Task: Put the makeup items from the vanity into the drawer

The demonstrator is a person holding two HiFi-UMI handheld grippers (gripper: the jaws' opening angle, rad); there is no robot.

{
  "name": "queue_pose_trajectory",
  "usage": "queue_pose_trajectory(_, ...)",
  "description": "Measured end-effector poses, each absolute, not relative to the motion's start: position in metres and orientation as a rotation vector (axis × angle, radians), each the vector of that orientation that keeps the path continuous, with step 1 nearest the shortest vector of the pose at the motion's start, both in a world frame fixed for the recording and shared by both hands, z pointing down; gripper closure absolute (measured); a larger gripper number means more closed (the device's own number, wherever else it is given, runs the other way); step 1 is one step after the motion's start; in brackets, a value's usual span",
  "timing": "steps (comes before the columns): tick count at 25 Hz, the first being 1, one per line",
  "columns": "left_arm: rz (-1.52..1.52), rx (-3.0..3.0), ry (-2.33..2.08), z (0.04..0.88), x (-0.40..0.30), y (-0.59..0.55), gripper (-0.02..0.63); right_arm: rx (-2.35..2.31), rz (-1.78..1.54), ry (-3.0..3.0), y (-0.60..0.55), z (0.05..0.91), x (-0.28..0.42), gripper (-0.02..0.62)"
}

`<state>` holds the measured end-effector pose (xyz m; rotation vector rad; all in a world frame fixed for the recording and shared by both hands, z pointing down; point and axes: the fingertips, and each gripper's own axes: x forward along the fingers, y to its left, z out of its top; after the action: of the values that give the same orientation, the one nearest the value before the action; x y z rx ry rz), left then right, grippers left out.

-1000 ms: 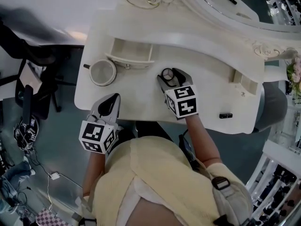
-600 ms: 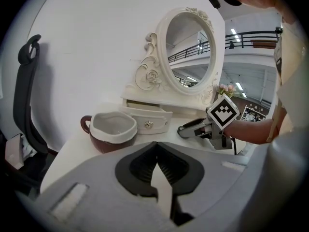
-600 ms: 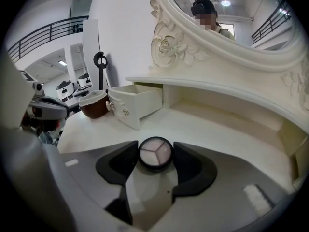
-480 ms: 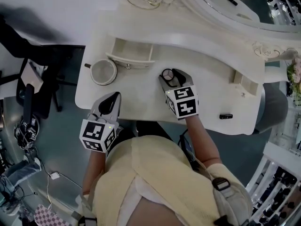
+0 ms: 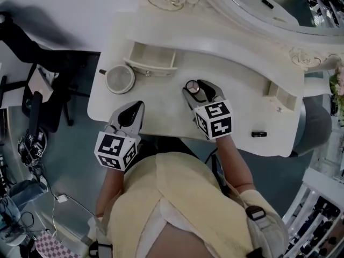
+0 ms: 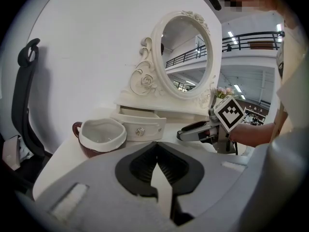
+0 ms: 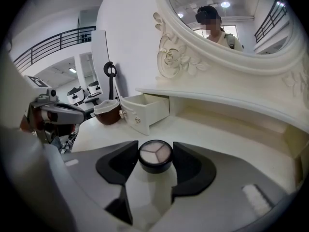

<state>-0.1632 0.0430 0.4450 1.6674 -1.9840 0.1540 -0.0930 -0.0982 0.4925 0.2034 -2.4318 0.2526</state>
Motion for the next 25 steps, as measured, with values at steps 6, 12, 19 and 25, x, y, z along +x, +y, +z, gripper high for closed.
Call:
queue_pose_trajectory(6, 0.115, 1.687, -2.057, 0.423, -0.168, 0.045, 0.607, 0.156, 0.244, -2.5, -0.089, 0.467, -0.096, 0.368)
queue_pose_trajectory(12, 0.075, 1.674, -2.091, 0.408, -0.181, 0.048, 0.607, 0.127, 0.23, -2.568, -0.079, 0.438, -0.108, 0.37)
queue_pose_trajectory(19, 0.176, 1.734, -2.071, 0.398, -0.194, 0.033, 0.607, 0.127, 0.261, -2.621, -0.074, 0.416, -0.124, 0.37)
queue_pose_trajectory(25, 0.19, 1.759, -2.059, 0.387, -0.214, 0.027, 0.607, 0.112, 0.262, -2.608, -0.073, 0.411, -0.154, 0.37)
